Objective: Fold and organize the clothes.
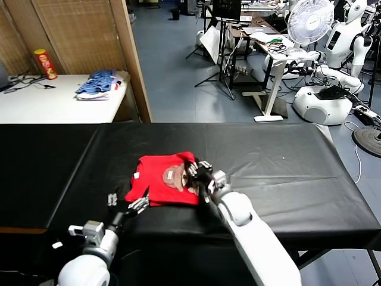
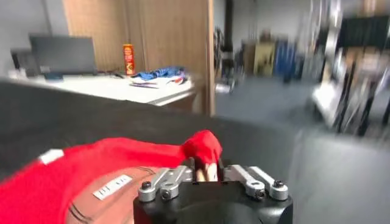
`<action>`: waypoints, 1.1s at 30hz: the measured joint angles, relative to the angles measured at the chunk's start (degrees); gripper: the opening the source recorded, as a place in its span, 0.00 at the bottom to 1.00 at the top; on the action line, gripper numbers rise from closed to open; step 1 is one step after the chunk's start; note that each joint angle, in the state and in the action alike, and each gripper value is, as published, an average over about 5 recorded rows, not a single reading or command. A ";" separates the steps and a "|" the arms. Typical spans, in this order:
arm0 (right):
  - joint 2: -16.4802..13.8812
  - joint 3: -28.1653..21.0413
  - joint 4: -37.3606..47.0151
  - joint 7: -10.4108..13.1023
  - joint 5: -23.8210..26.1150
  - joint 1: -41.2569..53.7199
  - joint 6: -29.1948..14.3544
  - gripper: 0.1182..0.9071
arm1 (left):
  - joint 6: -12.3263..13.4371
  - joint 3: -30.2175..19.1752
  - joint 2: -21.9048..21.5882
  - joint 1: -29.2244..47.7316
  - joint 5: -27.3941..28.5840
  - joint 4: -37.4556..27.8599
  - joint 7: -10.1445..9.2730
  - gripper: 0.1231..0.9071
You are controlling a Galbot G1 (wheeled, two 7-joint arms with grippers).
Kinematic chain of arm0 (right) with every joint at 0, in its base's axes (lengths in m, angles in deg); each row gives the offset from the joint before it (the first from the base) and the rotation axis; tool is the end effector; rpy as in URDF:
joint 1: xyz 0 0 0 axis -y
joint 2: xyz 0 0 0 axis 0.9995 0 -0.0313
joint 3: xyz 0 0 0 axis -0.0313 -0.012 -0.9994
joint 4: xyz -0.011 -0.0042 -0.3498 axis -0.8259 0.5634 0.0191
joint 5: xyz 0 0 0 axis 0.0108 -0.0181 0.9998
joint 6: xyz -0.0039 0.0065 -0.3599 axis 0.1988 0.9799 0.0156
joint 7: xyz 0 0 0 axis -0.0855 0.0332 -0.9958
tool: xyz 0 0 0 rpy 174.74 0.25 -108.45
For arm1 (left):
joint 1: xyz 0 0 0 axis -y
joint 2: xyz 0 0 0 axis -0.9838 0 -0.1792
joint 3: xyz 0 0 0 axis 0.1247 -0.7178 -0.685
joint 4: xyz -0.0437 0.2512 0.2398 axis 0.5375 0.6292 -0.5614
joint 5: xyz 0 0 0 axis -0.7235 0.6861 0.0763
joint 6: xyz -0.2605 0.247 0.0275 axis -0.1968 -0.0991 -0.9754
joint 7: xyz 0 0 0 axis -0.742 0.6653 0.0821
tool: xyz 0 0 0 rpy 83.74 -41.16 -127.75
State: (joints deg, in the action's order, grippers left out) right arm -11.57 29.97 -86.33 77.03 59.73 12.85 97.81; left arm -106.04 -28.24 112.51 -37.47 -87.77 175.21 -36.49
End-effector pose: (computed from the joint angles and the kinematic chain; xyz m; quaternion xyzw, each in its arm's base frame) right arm 0.3919 0.0763 -0.3156 0.2541 -0.9613 0.0837 0.0654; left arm 0.1991 0.0398 -0.2602 -0.0680 -0.9911 -0.0018 0.1148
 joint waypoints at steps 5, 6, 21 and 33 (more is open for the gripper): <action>-5.32 2.11 -6.25 0.35 8.34 -5.18 -5.97 0.71 | 4.12 0.89 -0.60 -1.04 -2.11 -1.30 -0.83 0.86; -6.30 2.76 -7.85 0.63 8.91 -6.63 -6.53 0.78 | 5.08 0.98 -0.66 -1.27 -2.37 -1.55 -0.92 0.86; -11.31 16.93 -34.34 12.13 -2.59 -37.69 0.37 0.86 | 7.77 2.40 -3.14 -10.65 -3.49 3.47 -5.72 0.86; -9.70 20.17 -49.02 21.44 -2.05 -57.05 5.05 0.86 | 7.12 5.77 -3.19 -21.27 -0.67 8.00 -6.34 0.86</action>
State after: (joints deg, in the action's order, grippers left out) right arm -21.27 50.14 -135.35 98.47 57.68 -44.20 102.86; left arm -98.92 -22.47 109.32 -58.73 -88.44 183.21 -42.83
